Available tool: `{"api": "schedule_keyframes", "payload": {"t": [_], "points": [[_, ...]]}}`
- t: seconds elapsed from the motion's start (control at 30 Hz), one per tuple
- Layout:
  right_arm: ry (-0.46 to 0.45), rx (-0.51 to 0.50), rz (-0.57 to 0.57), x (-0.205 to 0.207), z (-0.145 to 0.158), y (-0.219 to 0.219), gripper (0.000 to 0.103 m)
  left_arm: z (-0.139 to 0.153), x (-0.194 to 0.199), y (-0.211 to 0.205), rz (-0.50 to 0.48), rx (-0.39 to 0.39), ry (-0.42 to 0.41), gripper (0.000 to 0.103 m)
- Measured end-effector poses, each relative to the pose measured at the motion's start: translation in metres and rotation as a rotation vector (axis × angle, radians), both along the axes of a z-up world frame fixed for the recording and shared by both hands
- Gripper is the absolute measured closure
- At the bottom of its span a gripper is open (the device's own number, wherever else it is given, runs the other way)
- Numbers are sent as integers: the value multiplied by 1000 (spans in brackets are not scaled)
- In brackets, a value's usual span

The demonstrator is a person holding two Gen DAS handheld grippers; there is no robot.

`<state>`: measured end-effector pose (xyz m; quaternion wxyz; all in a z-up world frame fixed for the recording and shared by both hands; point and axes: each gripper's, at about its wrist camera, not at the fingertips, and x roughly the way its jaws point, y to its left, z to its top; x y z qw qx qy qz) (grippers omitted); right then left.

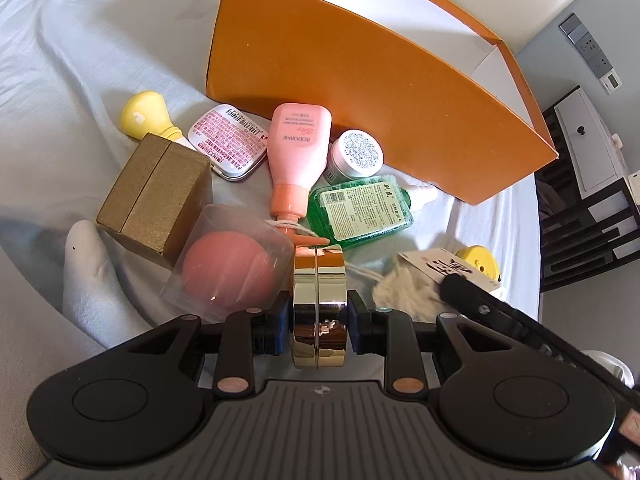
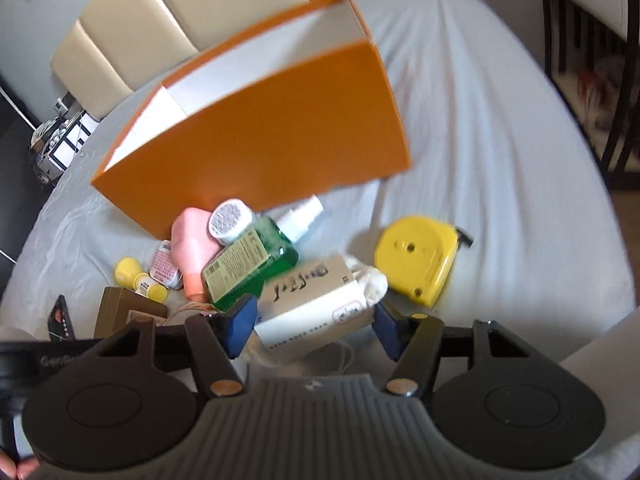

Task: Organize rigid objects
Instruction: 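Lift the gold compact with the left gripper while the right gripper grasps the white calligraphy pouch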

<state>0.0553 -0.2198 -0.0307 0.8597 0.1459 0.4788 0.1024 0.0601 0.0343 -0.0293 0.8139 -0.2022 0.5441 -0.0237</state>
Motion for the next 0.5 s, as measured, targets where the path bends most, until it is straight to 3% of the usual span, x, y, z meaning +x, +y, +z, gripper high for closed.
{"api": "schedule_keyframes", "payload": {"t": [0.13, 0.27, 0.33, 0.4, 0.5], "points": [[-23, 8, -35, 2, 4, -9, 40, 0, 2, -1, 0, 3, -3, 71], [132, 81, -52, 18, -12, -19, 38, -1, 1, 2, 4, -9, -2, 71], [171, 50, -50, 21, -15, -15, 36, -1, 2, 1, 3, -6, -4, 71], [267, 7, -46, 27, -21, -12, 30, 0, 1, 1, 0, -5, -4, 71], [366, 45, -76, 37, -24, -14, 27, 0, 1, 1, 0, -7, -3, 71]]}}
